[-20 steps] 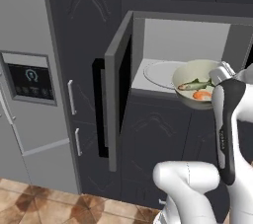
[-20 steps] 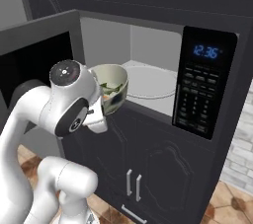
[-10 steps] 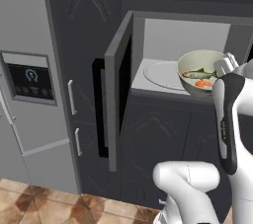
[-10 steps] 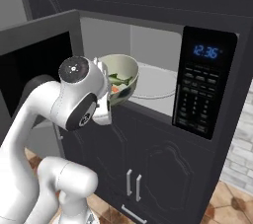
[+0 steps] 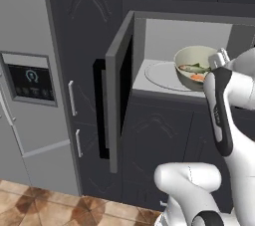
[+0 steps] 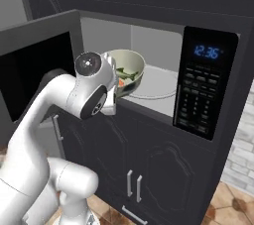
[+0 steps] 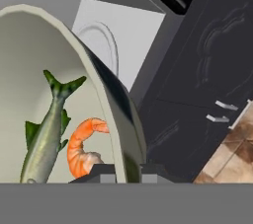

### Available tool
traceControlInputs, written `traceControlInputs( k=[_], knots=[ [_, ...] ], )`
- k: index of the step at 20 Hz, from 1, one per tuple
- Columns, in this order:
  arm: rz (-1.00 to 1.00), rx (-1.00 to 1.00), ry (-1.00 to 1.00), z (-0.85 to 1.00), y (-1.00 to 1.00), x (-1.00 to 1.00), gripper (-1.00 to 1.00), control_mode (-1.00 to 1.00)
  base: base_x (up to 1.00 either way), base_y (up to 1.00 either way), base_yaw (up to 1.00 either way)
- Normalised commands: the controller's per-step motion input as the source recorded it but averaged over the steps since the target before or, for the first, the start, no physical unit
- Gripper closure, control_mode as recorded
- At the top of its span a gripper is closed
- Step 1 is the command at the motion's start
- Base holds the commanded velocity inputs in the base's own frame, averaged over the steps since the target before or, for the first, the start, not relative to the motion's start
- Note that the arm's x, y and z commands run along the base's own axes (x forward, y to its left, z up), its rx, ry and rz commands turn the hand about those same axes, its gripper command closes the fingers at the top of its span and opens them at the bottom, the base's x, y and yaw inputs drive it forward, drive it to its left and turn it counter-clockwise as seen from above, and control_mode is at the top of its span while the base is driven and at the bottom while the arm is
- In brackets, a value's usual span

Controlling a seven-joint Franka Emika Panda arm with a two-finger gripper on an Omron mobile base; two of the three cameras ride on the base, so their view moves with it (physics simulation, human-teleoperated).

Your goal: Place the bowl containing the shrimp and fish in the microwave. Close the microwave door and press the start button to microwave the meal.

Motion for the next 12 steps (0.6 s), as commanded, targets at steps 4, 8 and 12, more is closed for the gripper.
traceControlInputs(
  k=[4,8,12],
  knots=[
    [0.00,0.05,0.00,-0.15,-0.16,0.53,1.00,-1.00,0.00,0.00,0.00],
    [0.00,0.02,0.00,-0.17,-0.20,0.51,1.00,-1.00,0.00,0.00,0.00],
    [0.00,0.00,0.01,-0.11,-0.19,0.51,1.00,-1.00,0.00,0.00,0.00]
  ],
)
